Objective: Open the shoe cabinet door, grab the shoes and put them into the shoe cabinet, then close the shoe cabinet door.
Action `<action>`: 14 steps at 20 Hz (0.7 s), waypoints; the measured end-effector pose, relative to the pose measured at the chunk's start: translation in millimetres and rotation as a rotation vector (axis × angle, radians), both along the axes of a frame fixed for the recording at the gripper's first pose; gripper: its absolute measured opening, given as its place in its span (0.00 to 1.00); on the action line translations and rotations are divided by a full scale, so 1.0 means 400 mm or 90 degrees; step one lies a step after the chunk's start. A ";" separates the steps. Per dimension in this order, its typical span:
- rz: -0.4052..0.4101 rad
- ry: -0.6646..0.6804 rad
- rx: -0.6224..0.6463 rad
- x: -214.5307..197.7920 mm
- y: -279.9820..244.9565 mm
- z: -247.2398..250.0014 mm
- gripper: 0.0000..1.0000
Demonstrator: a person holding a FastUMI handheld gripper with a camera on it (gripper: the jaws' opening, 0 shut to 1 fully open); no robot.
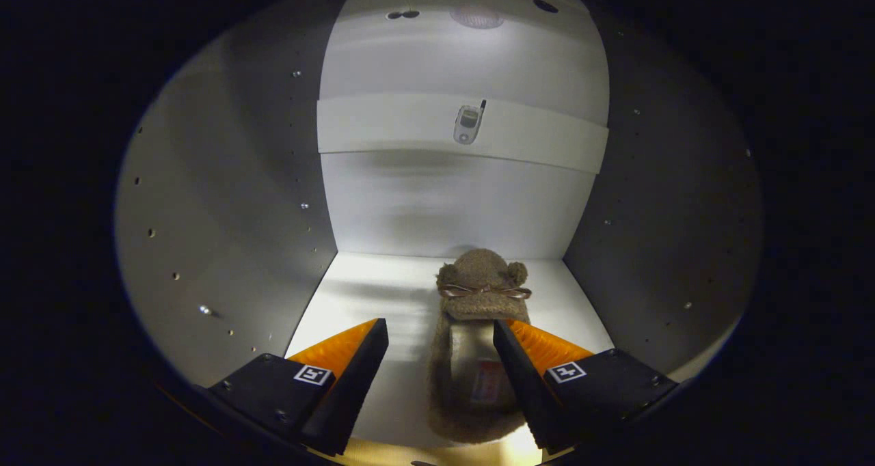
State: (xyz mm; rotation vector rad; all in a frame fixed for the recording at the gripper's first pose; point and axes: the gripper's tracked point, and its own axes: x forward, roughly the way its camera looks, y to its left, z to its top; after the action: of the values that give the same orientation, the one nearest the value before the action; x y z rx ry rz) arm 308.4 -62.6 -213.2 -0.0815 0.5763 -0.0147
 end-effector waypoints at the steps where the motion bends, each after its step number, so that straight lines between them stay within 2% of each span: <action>1: -0.002 -0.009 -0.002 -0.021 -0.004 0.021 0.98; 7: -0.008 -0.089 0.018 -0.168 -0.006 0.199 0.99; 14: 0.005 -0.204 0.035 -0.410 -0.004 0.426 0.98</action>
State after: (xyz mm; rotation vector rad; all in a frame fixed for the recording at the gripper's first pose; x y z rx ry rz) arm 144.5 -64.0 -42.7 -0.0273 0.2555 -0.0046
